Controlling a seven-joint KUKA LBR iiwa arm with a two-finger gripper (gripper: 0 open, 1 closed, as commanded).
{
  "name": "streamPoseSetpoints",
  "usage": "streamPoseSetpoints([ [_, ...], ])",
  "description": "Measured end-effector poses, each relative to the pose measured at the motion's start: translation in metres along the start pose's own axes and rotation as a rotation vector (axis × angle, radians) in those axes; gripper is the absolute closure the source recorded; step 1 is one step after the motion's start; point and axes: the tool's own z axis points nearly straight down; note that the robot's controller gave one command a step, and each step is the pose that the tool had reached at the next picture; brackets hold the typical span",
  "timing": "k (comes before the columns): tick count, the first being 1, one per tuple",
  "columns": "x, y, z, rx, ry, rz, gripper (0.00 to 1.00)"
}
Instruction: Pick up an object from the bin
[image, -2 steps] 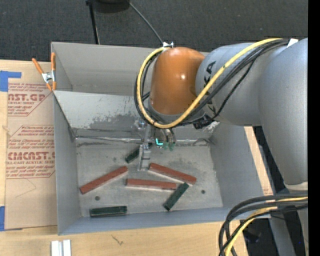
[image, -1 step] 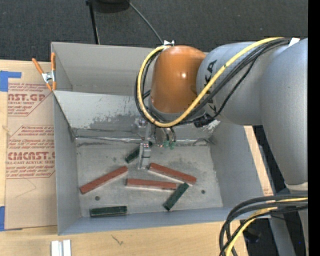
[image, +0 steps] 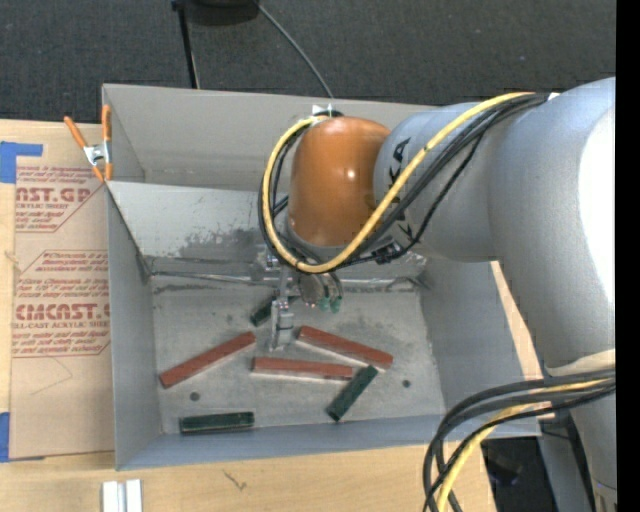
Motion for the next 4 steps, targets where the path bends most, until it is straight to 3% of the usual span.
streamPoseSetpoints([
  [1, 0.013, 0.039, 0.060, -0.003, 0.003, -0.455, 1.00],
  [2, 0.013, 0.038, 0.060, -0.004, 0.003, -0.455, 1.00],
  [3, -0.001, 0.046, 0.061, -0.002, 0.006, -0.426, 1.00],
  [4, -0.003, 0.051, -0.094, -0.002, 0.000, -0.495, 1.00],
])
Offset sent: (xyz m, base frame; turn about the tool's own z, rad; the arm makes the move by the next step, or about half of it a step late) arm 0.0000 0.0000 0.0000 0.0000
